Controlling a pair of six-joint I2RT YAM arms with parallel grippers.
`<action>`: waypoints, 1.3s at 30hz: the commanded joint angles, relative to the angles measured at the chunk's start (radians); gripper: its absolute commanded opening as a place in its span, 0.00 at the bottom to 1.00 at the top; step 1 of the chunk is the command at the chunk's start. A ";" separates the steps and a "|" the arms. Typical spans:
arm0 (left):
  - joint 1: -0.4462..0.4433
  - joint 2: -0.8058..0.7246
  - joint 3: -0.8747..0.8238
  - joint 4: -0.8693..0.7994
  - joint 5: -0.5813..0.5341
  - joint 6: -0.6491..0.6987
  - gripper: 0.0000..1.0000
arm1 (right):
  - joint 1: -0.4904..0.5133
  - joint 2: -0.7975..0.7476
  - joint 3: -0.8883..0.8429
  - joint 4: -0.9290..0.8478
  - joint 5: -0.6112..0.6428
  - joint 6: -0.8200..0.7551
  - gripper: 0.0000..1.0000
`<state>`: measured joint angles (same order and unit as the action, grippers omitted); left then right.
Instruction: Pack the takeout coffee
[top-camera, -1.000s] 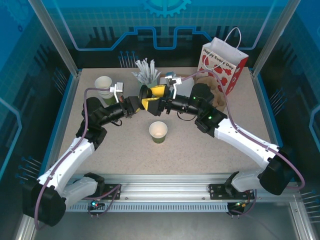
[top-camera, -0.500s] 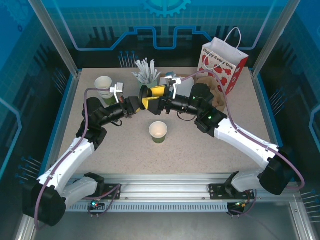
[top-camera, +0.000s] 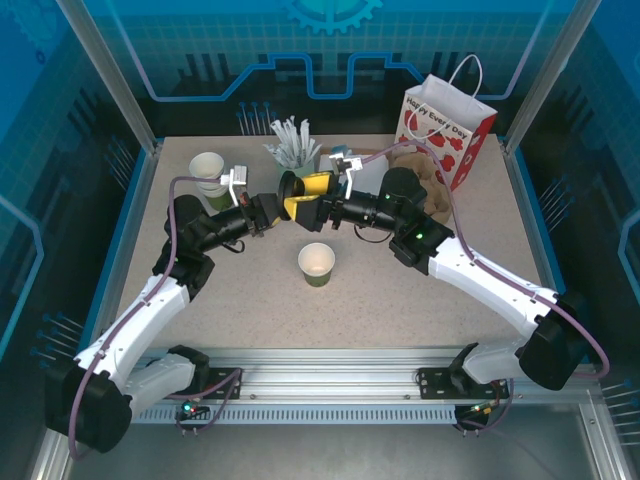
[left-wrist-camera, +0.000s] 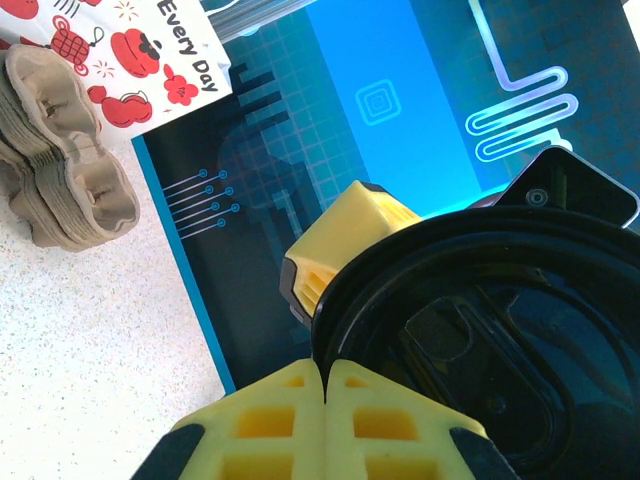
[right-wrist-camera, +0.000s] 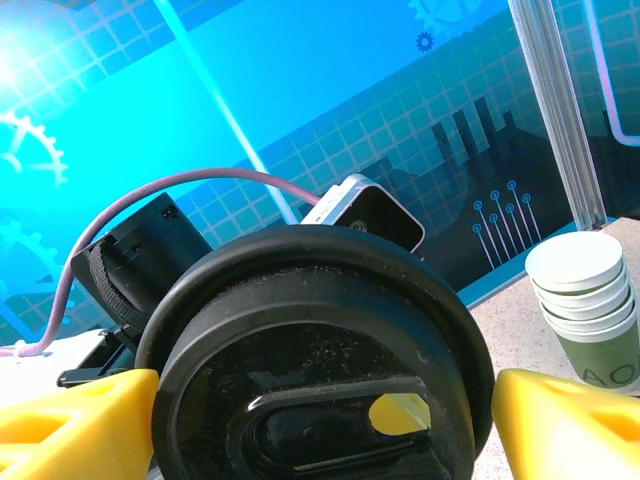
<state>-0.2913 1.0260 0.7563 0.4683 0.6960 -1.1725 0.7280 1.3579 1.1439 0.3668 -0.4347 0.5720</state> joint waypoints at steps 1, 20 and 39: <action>-0.009 -0.007 -0.003 0.014 0.000 0.013 0.00 | 0.012 -0.014 -0.019 -0.005 -0.012 -0.007 0.86; -0.009 -0.003 -0.004 -0.008 -0.006 0.032 0.00 | 0.012 -0.018 -0.018 -0.020 0.006 -0.004 0.71; 0.122 0.026 -0.113 -0.157 -0.095 0.182 0.52 | -0.127 -0.151 -0.072 -0.544 0.253 -0.163 0.60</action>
<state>-0.2127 1.0557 0.6773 0.3981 0.6460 -1.0828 0.6075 1.2491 1.0649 0.0658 -0.3080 0.5297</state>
